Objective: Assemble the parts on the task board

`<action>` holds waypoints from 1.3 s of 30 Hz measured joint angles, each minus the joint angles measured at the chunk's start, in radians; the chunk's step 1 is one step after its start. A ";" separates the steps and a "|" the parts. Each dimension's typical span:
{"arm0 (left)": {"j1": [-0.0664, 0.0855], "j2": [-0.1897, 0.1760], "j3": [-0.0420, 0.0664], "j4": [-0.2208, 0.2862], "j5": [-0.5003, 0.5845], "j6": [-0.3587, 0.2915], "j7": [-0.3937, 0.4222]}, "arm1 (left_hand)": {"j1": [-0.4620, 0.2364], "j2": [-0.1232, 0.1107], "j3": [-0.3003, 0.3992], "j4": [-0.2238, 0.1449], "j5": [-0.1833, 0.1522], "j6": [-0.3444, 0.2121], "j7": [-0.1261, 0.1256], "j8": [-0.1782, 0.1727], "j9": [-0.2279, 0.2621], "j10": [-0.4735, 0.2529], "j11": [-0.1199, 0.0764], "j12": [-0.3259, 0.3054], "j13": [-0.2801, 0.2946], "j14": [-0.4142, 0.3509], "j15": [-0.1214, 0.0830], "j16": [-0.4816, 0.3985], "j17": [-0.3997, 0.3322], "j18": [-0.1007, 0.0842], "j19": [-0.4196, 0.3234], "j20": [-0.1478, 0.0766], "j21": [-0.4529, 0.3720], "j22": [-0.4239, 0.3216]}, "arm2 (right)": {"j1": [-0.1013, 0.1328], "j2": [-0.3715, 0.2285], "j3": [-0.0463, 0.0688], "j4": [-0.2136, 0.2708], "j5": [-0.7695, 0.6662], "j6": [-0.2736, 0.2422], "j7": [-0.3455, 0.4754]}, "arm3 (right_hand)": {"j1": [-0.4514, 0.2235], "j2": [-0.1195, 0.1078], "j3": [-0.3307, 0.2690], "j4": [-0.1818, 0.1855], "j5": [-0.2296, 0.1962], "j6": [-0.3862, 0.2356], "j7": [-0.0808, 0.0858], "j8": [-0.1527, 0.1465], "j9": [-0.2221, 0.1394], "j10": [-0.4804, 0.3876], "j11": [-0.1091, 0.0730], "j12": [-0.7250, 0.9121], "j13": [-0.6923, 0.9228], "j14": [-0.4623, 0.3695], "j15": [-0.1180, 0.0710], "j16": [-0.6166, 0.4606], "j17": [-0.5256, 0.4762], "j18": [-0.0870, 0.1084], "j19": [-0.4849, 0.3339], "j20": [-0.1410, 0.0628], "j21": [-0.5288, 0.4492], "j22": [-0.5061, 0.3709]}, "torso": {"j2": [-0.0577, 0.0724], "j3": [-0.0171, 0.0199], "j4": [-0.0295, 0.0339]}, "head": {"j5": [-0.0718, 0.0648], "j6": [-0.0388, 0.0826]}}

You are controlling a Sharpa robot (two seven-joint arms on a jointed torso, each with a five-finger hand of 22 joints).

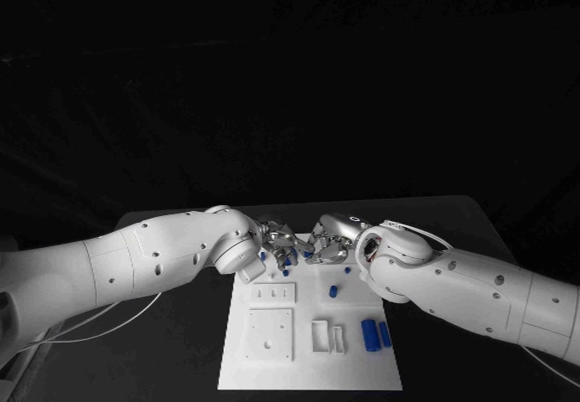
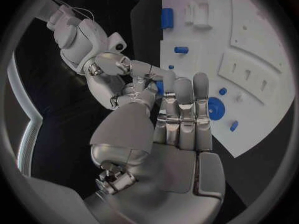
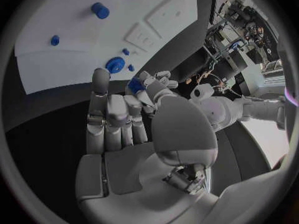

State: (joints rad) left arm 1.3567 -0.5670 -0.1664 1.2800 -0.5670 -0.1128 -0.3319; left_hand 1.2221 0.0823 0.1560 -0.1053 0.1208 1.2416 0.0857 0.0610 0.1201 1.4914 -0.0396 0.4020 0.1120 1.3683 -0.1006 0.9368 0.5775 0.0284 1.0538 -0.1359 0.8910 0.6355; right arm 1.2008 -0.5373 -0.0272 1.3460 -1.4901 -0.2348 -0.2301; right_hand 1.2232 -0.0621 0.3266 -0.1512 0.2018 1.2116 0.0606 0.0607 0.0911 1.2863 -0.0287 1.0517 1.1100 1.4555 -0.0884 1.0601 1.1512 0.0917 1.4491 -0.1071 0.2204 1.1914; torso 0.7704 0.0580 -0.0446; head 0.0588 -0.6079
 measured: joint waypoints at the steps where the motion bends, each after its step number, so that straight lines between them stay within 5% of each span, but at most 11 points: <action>1: 0.000 0.000 0.000 0.000 -0.002 -0.001 0.000 | -0.001 -0.004 0.000 0.000 0.008 0.000 0.000 0.002 0.002 -0.003 -0.003 0.006 0.004 0.000 0.000 0.008 0.003 0.000 0.000 0.000 0.001 0.003 | 0.000 0.000 0.000 0.000 0.000 0.000 0.000 | 0.000 0.000 -0.001 0.001 0.004 -0.001 -0.001 0.000 0.000 -0.001 -0.001 -0.001 -0.003 0.000 0.000 -0.003 -0.002 0.000 0.000 0.000 -0.001 -0.001 | 0.000 -0.0001 0.0000 | 0.000 0.000; 4: 0.000 0.000 0.000 0.000 -0.007 -0.006 0.000 | -0.002 -0.006 0.002 0.002 0.017 0.000 0.000 0.003 0.023 -0.002 -0.005 0.027 0.018 -0.003 -0.003 0.029 0.013 0.000 0.000 0.000 0.010 0.010 | -0.001 0.000 0.000 -0.002 0.001 0.000 0.001 | -0.009 -0.009 -0.002 0.017 0.004 -0.038 0.005 0.003 -0.007 -0.020 0.002 -0.029 -0.022 0.000 0.000 -0.023 -0.015 0.000 0.000 0.000 -0.009 -0.006 | 0.000 -0.0002 -0.0001 | -0.001 -0.001; 5: 0.000 0.000 0.000 0.000 -0.009 -0.008 0.000 | -0.007 -0.012 0.004 0.002 0.021 0.005 -0.005 0.003 0.023 0.001 -0.007 0.034 0.022 -0.001 -0.006 0.035 0.015 0.000 0.000 0.000 0.013 0.013 | -0.001 0.000 -0.001 -0.003 0.002 0.000 0.002 | -0.022 -0.022 -0.010 0.031 0.034 -0.055 0.012 0.008 -0.012 -0.030 0.005 -0.048 -0.039 -0.004 0.004 -0.032 -0.022 0.000 -0.003 0.003 -0.013 -0.009 | 0.000 -0.0002 -0.0001 | -0.001 -0.001; 7: 0.000 -0.001 0.000 0.000 -0.014 -0.013 -0.001 | -0.006 -0.021 0.016 -0.011 0.034 0.008 -0.008 0.003 0.023 0.000 -0.011 0.051 0.031 0.002 -0.009 0.049 0.020 0.001 0.000 0.000 0.016 0.017 | -0.001 -0.002 -0.001 -0.007 0.004 0.001 0.004 | -0.036 -0.044 -0.078 0.066 0.093 -0.101 0.022 0.008 -0.019 -0.047 0.015 -0.100 -0.089 -0.012 0.012 -0.060 -0.042 0.000 -0.009 0.009 -0.027 -0.024 | 0.000 -0.0003 0.0000 | -0.001 -0.002; 10: 0.000 -0.001 -0.001 -0.001 -0.023 -0.019 -0.005 | -0.004 -0.028 0.024 -0.018 0.041 0.008 -0.008 0.003 0.023 0.000 -0.011 0.069 0.039 0.003 -0.010 0.058 0.025 0.001 0.000 0.000 0.021 0.020 | -0.001 -0.007 -0.001 -0.010 0.010 0.000 0.008 | -0.037 -0.055 -0.200 0.113 0.126 -0.166 0.038 0.005 -0.022 -0.080 0.025 -0.155 -0.151 -0.030 0.022 -0.115 -0.085 0.000 -0.018 0.018 -0.051 -0.054 | 0.000 -0.0003 0.0001 | -0.001 -0.002; 16: -0.001 -0.006 -0.007 -0.004 -0.046 -0.029 -0.013 | -0.011 -0.030 0.029 -0.023 0.048 0.009 -0.009 0.002 0.023 0.000 -0.011 0.075 0.042 0.004 -0.010 0.065 0.027 0.002 0.000 0.000 0.025 0.024 | 0.000 -0.025 0.000 -0.009 0.030 -0.010 0.024 | 0.014 -0.061 -0.340 0.211 0.103 -0.229 0.054 0.005 -0.025 -0.104 0.036 -0.174 -0.217 -0.044 0.030 -0.166 -0.139 0.000 -0.013 0.024 -0.081 -0.114 | 0.000 -0.0003 0.0008 | 0.001 -0.004; 21: -0.001 -0.013 -0.016 -0.007 -0.068 -0.032 -0.019 | -0.015 -0.029 0.032 -0.027 0.053 0.009 -0.009 0.000 0.023 0.000 -0.011 0.080 0.044 0.004 -0.011 0.069 0.027 0.002 0.000 0.000 0.029 0.028 | -0.002 -0.057 0.000 -0.003 0.058 -0.029 0.047 | 0.062 -0.106 -0.410 0.348 0.065 -0.327 0.065 0.002 -0.031 -0.118 0.043 -0.165 -0.246 -0.065 0.035 -0.196 -0.176 -0.002 -0.016 0.031 -0.090 -0.148 | 0.000 0.0001 0.0006 | 0.005 -0.003; 23: -0.001 -0.017 -0.023 -0.008 -0.077 -0.032 -0.022 | -0.018 -0.029 0.037 -0.032 0.058 0.009 -0.009 0.000 0.023 0.000 -0.011 0.087 0.046 0.004 -0.010 0.069 0.027 0.002 0.000 0.000 0.031 0.030 | -0.002 -0.075 0.000 0.000 0.078 -0.040 0.065 | 0.071 -0.110 -0.423 0.377 0.066 -0.328 0.065 0.000 -0.031 -0.125 0.046 -0.163 -0.257 -0.073 0.037 -0.208 -0.191 -0.002 -0.022 0.036 -0.097 -0.160 | 0.000 0.0003 0.0001 | 0.005 -0.003; 32: -0.001 -0.031 -0.054 -0.016 -0.112 -0.031 -0.034 | -0.036 -0.027 0.038 -0.033 0.060 0.015 -0.015 0.000 0.023 0.005 -0.017 0.121 0.061 0.013 -0.019 0.096 0.034 0.002 0.006 -0.006 0.044 0.041 | -0.001 -0.152 0.005 -0.005 0.211 -0.088 0.154 | 0.036 -0.057 -0.427 0.299 0.114 -0.282 0.061 0.000 -0.029 -0.128 0.043 -0.189 -0.338 -0.086 0.037 -0.254 -0.263 -0.002 -0.029 0.043 -0.127 -0.232 | -0.001 0.0010 -0.0015 | 0.005 -0.008; 33: -0.001 -0.033 -0.058 -0.016 -0.118 -0.031 -0.035 | -0.041 -0.025 0.038 -0.033 0.060 0.015 -0.015 0.002 0.023 0.005 -0.017 0.130 0.064 0.013 -0.019 0.102 0.036 0.002 0.008 -0.008 0.048 0.043 | 0.002 -0.161 0.007 -0.008 0.233 -0.095 0.167 | 0.032 -0.054 -0.429 0.288 0.121 -0.282 0.061 0.000 -0.029 -0.129 0.043 -0.209 -0.365 -0.090 0.036 -0.288 -0.285 -0.016 -0.035 0.041 -0.140 -0.257 | -0.001 0.0010 -0.0015 | 0.005 -0.009; 39: -0.009 -0.040 -0.069 -0.019 -0.156 -0.028 -0.040 | -0.070 -0.012 0.048 -0.037 0.062 0.018 -0.018 0.004 0.023 0.005 -0.020 0.138 0.071 0.019 -0.025 0.109 0.036 0.002 0.009 -0.009 0.052 0.046 | 0.032 -0.190 0.019 -0.031 0.364 -0.124 0.232 | 0.024 0.005 -0.450 0.212 0.147 -0.276 0.059 0.000 -0.029 -0.112 0.049 -0.345 -0.531 -0.039 0.045 -0.532 -0.396 -0.016 -0.077 0.059 -0.151 -0.481 | -0.001 0.0010 -0.0012 | 0.003 -0.018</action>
State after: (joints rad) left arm 1.3482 -0.6072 -0.2355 1.2609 -0.7232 -0.1408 -0.3717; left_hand 1.1521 0.0706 0.2040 -0.1424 0.1827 1.2598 0.0677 0.0649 0.1428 1.4966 -0.0596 0.5404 0.1833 1.3869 -0.1253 1.0455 0.6135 0.0301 1.0631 -0.1451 0.9427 0.6817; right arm 1.2329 -0.7274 -0.0080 1.3146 -1.1259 -0.3591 0.0017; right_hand 1.2472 -0.0574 -0.1238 0.0609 0.3487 0.9355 0.1196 0.0606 0.0619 1.1746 0.0201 0.7063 0.5795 1.4163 -0.0438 0.5279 0.7552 0.0759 1.3716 -0.0479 0.0692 0.7103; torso 0.7691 0.0590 -0.0458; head 0.0614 -0.6262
